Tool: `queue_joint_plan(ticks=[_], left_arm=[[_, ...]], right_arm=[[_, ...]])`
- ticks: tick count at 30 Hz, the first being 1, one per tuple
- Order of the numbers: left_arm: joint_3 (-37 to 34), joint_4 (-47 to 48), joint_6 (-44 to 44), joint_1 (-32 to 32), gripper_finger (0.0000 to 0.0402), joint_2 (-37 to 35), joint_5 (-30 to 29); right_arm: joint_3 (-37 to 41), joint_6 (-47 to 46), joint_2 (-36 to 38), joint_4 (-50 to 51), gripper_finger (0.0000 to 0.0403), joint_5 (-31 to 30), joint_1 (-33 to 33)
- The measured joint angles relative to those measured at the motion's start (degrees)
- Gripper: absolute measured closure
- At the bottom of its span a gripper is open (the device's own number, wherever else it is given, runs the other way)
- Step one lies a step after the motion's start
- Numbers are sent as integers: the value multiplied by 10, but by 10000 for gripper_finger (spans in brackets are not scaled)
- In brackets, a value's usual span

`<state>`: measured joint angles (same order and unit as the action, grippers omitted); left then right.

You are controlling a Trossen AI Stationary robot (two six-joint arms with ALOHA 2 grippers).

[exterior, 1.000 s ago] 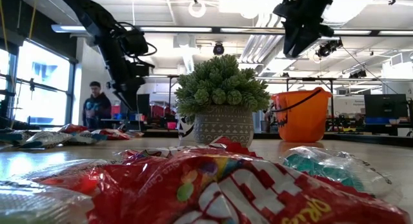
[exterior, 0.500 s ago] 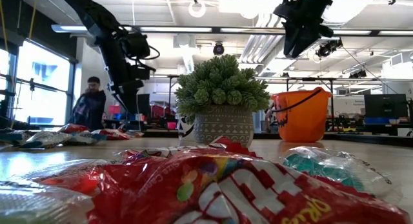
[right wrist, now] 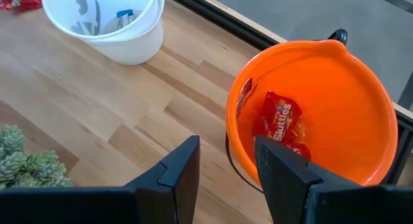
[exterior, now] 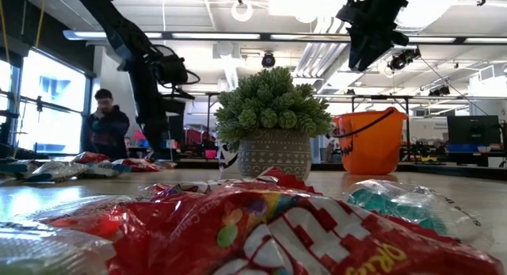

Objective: Sort candy
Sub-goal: Put the orange candy into the green bucket

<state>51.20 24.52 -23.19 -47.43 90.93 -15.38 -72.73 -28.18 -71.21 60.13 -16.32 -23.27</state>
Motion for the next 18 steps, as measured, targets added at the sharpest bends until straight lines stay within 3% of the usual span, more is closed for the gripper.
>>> queue_joint_plan(ticks=[7, 18], left_arm=[[0, -58, -32, -11, 312, 10, -3], [0, -57, -55, -36, 312, 15, -3]], right_arm=[[0, 0, 0, 0, 258, 0, 0], [0, 1, 0, 0, 258, -8, 0]])
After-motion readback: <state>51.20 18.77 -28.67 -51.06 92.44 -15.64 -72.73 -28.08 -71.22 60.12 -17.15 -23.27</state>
